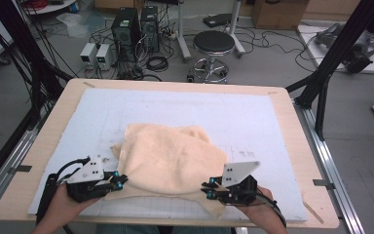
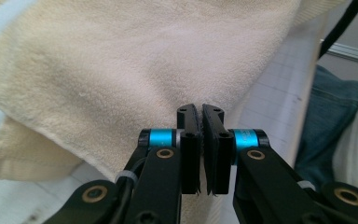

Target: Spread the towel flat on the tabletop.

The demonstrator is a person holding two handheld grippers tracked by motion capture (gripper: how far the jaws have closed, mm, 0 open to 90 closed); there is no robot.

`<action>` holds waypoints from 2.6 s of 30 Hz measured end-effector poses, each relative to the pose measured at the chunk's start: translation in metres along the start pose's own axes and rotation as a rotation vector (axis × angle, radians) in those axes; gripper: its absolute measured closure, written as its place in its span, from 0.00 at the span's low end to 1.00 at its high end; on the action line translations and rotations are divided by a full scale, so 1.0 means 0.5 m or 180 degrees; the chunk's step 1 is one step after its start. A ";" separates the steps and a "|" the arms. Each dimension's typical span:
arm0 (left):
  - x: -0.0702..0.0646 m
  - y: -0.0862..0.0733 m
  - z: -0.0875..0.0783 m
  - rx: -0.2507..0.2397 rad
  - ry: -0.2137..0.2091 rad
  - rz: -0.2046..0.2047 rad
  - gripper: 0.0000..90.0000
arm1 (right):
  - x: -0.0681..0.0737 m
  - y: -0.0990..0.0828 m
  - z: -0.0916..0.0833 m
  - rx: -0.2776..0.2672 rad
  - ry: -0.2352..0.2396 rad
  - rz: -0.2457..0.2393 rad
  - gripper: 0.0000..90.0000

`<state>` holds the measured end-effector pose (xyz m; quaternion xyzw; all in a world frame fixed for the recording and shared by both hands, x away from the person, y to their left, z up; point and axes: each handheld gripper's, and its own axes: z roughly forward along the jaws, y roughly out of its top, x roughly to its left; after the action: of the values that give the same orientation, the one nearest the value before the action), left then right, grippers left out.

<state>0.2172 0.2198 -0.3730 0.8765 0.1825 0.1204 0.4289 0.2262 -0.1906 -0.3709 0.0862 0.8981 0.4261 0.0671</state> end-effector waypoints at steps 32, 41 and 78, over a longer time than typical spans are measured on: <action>0.136 0.004 0.155 0.0243 0.0255 -0.0403 0.66 | -0.151 -0.031 0.111 0.0356 -0.0439 0.0173 0.66; 0.147 -0.004 0.175 0.0396 0.0281 -0.0438 0.90 | -0.155 -0.034 0.126 0.0418 -0.0359 0.0207 0.84; -0.002 -0.029 -0.009 -0.0009 -0.0105 -0.0146 0.88 | 0.020 0.000 0.014 0.0008 0.0083 -0.0130 0.87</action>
<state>0.2113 0.2307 -0.3816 0.8733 0.1952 0.0963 0.4358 0.2180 -0.1834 -0.3756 0.0624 0.9010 0.4246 0.0639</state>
